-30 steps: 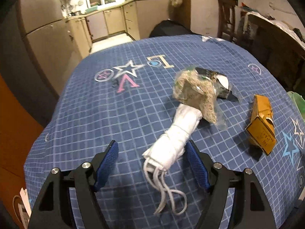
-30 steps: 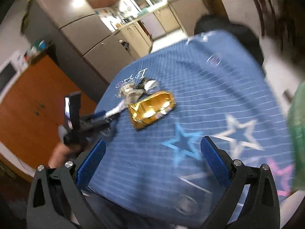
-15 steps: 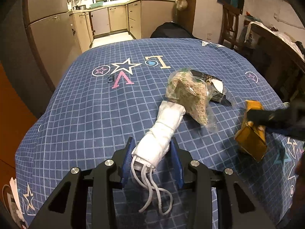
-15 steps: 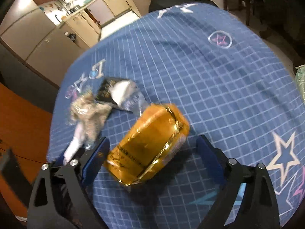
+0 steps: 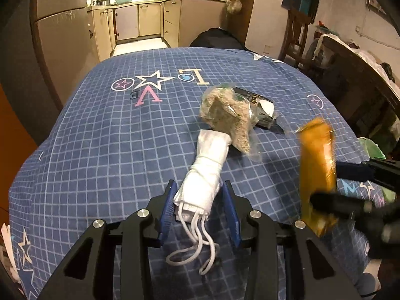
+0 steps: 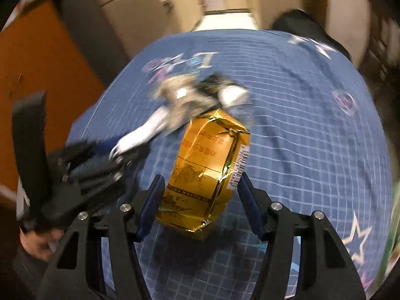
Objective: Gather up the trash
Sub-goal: 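Grasp the gold-wrapped package with right gripper while left gripper holds white bundle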
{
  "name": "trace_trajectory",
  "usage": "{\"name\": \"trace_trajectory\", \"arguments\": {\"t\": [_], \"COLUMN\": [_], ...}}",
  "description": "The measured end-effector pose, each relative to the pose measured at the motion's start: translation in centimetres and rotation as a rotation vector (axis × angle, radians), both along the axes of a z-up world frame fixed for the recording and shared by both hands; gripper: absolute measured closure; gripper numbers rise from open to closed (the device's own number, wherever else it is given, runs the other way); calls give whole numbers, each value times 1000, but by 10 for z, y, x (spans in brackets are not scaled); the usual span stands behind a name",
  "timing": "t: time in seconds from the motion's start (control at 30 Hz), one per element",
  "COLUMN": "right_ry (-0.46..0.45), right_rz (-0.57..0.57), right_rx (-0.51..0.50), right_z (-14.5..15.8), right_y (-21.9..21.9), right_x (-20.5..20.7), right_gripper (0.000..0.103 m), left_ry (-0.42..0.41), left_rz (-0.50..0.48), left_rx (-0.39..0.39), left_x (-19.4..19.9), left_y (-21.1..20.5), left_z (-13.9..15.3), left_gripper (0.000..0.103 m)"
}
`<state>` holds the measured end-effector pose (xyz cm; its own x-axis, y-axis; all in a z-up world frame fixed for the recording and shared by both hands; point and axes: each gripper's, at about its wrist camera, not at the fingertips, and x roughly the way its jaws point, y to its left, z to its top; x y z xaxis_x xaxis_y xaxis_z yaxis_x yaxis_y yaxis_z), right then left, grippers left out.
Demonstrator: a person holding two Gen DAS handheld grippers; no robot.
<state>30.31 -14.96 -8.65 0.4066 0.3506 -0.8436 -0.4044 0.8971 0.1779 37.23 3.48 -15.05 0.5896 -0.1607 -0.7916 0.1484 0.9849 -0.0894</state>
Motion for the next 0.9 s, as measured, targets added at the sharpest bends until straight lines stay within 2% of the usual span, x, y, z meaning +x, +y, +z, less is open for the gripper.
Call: {"name": "trace_trajectory", "arguments": {"t": [0.1,0.27,0.47,0.53,0.57,0.67,0.77,0.87,0.9], "right_ry": [-16,7,-21,-34,-36,-46,-46,-69,-75], "right_rz": [27,-22,-29,-31,-34,-32,-23,-22,-24], "right_rx": [-14,-29,-31,-32,-30,-35,-24,-18,-16], "right_z": [2,-8,-8,-7,-7,-5,-6,-2,0], "right_y": [4,8,13,15,15,18,21,21,20], "right_x": [-6,3,1,-4,-5,-8,-8,-11,-13], "right_gripper": [49,49,47,52,62,77,81,91,91], "left_ry": [7,11,5,4,1,-10,-20,-21,-23], "left_rz": [3,14,27,30,29,27,31,34,34], "left_rx": [-13,4,9,17,23,42,67,55,53], "left_x": [-3,-6,-2,1,2,3,2,1,1], "left_y": [0,-3,-7,-10,-11,-13,-17,-18,-18], "left_z": [1,0,1,2,1,1,-2,-3,-3], "left_gripper": [65,65,65,65,65,65,70,72,72]}}
